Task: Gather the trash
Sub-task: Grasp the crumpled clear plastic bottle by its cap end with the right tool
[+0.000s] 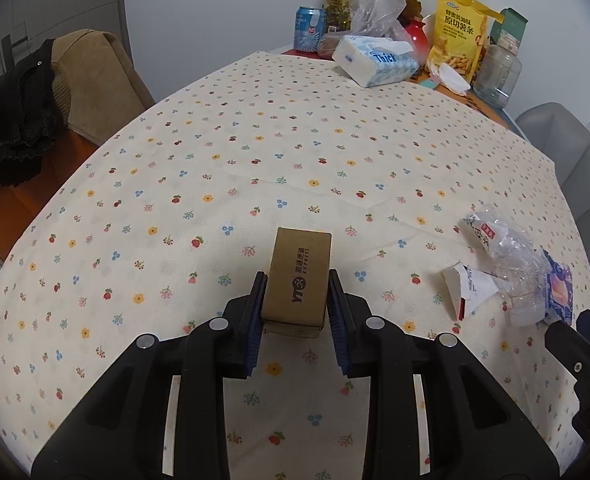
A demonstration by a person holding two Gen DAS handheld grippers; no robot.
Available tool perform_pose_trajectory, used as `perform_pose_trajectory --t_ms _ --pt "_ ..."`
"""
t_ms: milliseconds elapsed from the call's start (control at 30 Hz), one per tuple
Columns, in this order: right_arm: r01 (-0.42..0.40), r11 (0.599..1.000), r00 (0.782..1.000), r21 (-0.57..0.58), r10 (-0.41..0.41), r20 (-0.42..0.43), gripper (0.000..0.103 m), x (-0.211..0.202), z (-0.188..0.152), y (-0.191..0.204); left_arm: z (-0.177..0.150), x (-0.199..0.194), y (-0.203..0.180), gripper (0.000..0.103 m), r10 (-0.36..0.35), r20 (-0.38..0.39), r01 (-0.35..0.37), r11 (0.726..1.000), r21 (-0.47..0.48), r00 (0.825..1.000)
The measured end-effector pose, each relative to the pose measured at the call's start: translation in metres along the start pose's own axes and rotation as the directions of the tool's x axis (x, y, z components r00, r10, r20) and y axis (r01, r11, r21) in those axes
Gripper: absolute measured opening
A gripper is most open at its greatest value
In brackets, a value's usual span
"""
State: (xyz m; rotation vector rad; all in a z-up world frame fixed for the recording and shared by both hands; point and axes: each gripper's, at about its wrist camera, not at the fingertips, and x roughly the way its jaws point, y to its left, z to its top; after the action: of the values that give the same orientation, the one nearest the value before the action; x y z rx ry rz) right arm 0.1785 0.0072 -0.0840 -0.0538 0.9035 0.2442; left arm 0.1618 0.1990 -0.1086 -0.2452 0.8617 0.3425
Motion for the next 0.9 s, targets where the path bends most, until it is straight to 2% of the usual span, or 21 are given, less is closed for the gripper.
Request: perform_pose_trajectory --t_ms 467,800,833,867,900 --pt "0.001 1.000 0.999 -0.011 -0.002 -0.047 0.051 0.037 0.011 0.006 0.000 0.009 -0.001 0.030 -0.001 0.015 0.001 1.000 -0.002 1.000" --pt "0.000 1.000 0.999 -0.028 -0.001 -0.041 0.050 0.049 0.015 0.012 0.002 0.009 -0.001 0.029 -0.003 0.016 0.003 1.000 -0.003 1.000" --pt "-0.001 1.000 0.999 -0.027 0.000 -0.042 0.046 0.051 0.016 0.012 0.002 0.009 -0.002 0.029 -0.002 0.015 0.002 1.000 -0.003 1.000" --pt "-0.003 1.000 0.999 -0.027 0.001 -0.045 0.033 0.052 0.016 0.012 0.002 0.008 -0.002 0.029 -0.002 0.015 0.002 1.000 -0.004 1.000" --pt "-0.017 0.999 0.998 -0.027 0.016 -0.057 0.032 0.054 0.016 0.012 0.002 0.008 -0.002 0.029 -0.002 0.015 0.002 1.000 -0.003 1.000"
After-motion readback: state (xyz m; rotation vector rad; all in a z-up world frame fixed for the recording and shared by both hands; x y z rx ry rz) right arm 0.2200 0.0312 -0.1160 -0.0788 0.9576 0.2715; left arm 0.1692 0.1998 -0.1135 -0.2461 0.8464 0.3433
